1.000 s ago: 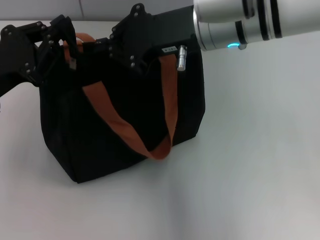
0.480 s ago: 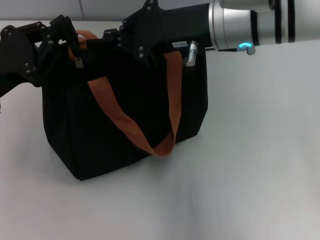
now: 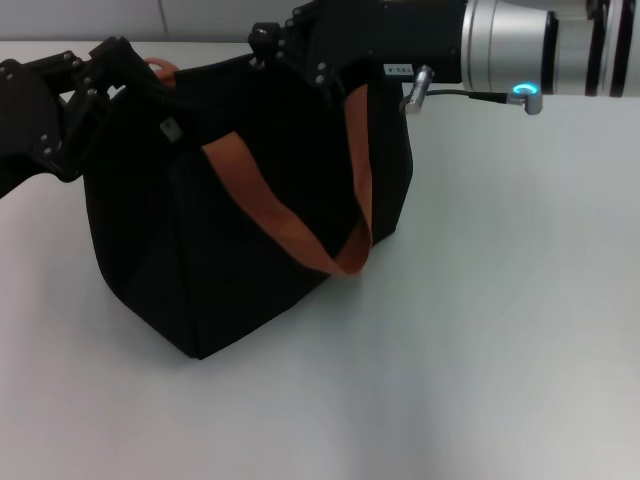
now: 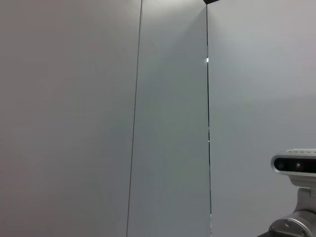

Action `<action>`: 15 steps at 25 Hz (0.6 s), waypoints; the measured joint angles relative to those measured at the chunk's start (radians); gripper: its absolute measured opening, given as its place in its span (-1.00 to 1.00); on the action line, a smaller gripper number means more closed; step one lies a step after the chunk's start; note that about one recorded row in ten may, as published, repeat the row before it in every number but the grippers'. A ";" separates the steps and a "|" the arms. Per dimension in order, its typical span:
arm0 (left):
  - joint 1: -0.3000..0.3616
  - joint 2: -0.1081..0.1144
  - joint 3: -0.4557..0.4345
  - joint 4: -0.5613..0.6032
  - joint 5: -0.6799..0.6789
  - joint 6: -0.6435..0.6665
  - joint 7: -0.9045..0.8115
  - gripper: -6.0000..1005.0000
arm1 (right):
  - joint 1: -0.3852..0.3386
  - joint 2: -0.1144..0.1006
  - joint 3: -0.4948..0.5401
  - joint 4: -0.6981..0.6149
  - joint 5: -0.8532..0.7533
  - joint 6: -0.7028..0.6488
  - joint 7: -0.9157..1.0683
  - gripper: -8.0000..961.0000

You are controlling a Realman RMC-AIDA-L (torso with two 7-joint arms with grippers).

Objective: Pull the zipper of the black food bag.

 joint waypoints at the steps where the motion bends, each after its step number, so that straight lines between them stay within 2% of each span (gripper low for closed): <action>1: 0.002 0.000 0.000 0.000 0.000 0.001 0.000 -0.95 | 0.000 0.000 0.000 0.000 0.000 0.000 0.000 -0.99; 15: 0.035 0.003 0.002 0.000 -0.002 0.028 0.003 -0.95 | -0.064 0.001 0.021 -0.012 0.040 0.124 -0.020 -0.99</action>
